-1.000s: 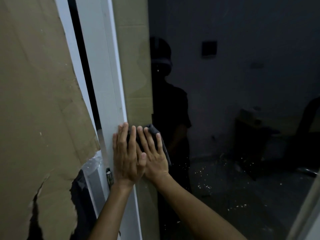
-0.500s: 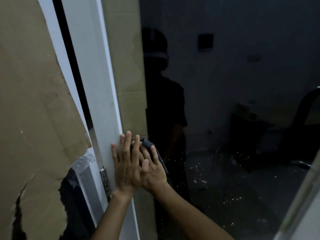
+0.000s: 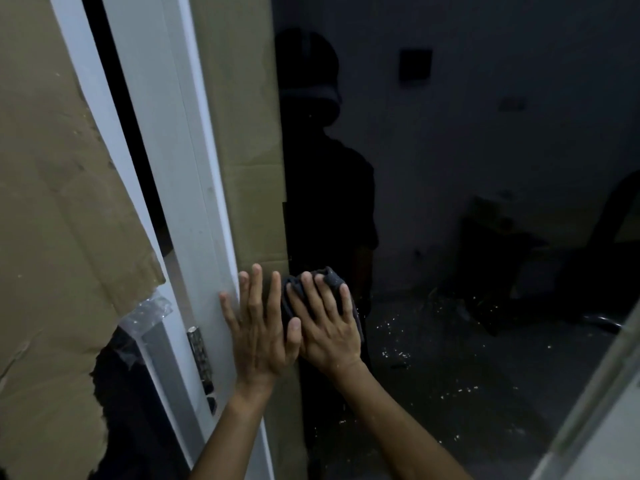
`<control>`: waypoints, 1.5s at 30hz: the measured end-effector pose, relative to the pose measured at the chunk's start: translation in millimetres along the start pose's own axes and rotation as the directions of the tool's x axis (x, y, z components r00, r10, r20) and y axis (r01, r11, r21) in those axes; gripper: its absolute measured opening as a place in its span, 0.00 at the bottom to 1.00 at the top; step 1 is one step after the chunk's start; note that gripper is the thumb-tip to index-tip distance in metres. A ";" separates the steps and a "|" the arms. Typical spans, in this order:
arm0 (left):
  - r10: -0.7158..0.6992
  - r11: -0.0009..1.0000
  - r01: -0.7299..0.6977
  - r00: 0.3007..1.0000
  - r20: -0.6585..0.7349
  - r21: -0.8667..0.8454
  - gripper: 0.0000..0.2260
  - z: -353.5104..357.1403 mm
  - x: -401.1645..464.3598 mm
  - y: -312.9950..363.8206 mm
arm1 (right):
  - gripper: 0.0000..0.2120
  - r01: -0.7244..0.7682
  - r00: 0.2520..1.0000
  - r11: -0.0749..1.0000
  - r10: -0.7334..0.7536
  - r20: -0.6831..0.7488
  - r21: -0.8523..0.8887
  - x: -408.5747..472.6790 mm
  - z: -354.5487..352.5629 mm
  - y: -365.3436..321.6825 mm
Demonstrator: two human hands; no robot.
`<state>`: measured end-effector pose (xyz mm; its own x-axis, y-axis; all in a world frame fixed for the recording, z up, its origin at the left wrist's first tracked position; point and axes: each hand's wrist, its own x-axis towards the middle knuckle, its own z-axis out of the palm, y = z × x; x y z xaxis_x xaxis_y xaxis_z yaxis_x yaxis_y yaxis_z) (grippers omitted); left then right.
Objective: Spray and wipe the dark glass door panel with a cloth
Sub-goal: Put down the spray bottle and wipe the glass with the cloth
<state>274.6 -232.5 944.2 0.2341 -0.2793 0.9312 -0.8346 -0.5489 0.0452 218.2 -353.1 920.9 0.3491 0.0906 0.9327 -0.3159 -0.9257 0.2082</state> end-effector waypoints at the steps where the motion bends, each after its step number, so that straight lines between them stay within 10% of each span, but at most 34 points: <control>1: 0.009 1.000 -0.009 1.000 0.011 0.004 0.30 3.2 -3.1 2.8 | 0.30 -0.007 1.000 1.000 0.007 0.008 -0.013 -2.9 -0.7 6.0; 16: -0.174 0.985 0.174 0.984 -0.041 0.009 0.30 17.4 -3.9 25.8 | 0.31 -0.196 0.980 0.978 0.198 0.024 -0.078 -49.3 -23.9 119.4; 25: 0.110 0.993 -0.107 0.991 0.075 -0.041 0.31 56.2 -2.0 123.4 | 0.32 -0.160 0.985 0.984 0.164 0.046 -0.081 -48.3 -29.9 132.3; 45: 0.000 0.997 -0.001 1.000 0.008 0.072 0.34 74.8 -1.3 139.5 | 0.30 -0.277 0.960 0.957 0.279 0.016 -0.090 -107.2 -63.2 283.0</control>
<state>195.2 -367.7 922.3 0.2382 -0.2858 0.9282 -0.7967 -0.6041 0.0185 35.6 -601.6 898.5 0.2608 -0.1773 0.9490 -0.4785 -0.8775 -0.0324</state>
